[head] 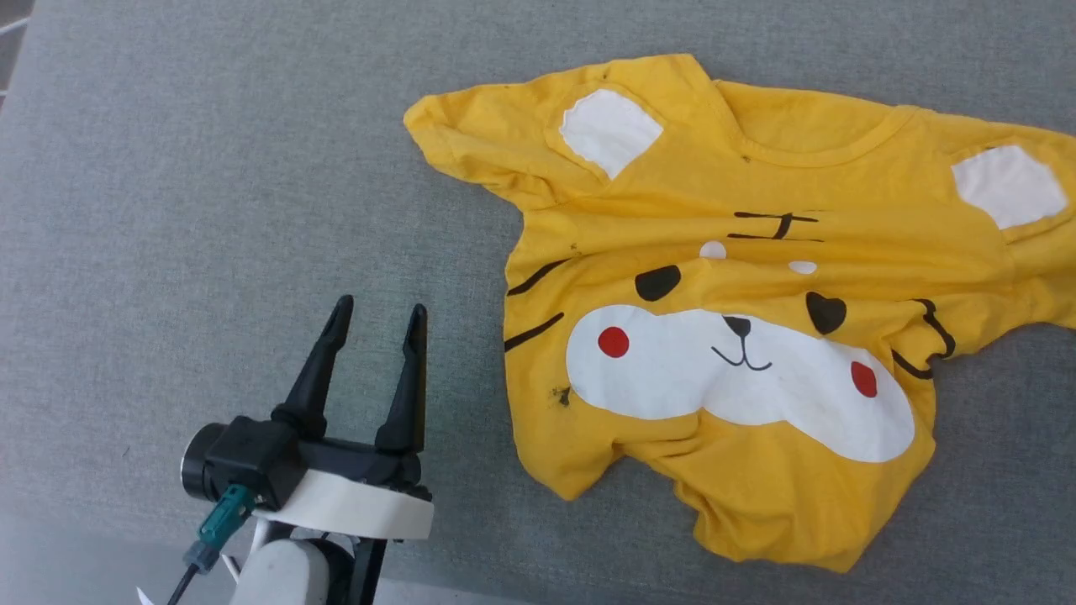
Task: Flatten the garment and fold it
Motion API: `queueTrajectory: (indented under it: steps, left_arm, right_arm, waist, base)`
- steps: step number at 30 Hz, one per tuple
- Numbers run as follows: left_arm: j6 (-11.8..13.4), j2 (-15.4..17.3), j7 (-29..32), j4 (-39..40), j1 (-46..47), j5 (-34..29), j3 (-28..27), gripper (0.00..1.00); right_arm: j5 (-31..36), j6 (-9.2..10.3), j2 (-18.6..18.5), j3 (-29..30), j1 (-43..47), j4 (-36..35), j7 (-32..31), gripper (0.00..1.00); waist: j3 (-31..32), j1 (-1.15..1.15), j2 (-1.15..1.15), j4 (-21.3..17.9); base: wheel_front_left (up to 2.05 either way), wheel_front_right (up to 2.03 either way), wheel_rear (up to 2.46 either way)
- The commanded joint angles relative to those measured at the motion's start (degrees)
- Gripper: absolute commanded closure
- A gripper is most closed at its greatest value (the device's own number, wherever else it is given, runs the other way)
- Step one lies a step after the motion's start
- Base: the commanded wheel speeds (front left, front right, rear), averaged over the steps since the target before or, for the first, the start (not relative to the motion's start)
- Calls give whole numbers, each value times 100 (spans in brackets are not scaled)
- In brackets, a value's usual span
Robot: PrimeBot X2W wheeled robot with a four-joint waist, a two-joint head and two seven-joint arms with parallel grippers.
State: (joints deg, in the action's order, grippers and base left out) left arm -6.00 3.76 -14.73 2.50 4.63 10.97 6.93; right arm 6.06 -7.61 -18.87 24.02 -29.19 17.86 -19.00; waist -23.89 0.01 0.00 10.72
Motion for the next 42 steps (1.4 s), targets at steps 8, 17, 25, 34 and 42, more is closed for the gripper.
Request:
queueTrajectory:
  steps: [8,17,25,34,42]
  left_arm:
    - [-11,-48,-27,-53,-13,-86,-96,0]
    - [-22,-59,-27,-107,-102,-80,-71,0]
    - [-24,-71,-27,-121,-199,-35,-38,0]
    - [-32,-79,-27,-181,-225,21,39,0]
    - [-1,-84,-27,-194,-211,73,66,0]
  right_arm:
    - [-428,12,162,-748,-259,-503,-8,0]
    - [-1804,12,360,-2375,250,-1915,-1327,0]
    - [-2474,12,46,-3726,1154,-2755,-2483,0]
    - [-2474,12,-131,-4551,1575,-2152,-2449,0]
    - [-2056,12,-62,-4739,1405,-977,-2002,56]
  waist:
    - [353,-1,0,-207]
    - [623,-1,0,-232]
    - [796,-1,0,-32]
    - [913,-1,0,240]
    - [925,-1,0,435]
  base:
    - [0,0,0]
    - [0,0,0]
    - [0,0,0]
    - [0,0,0]
    - [0,0,0]
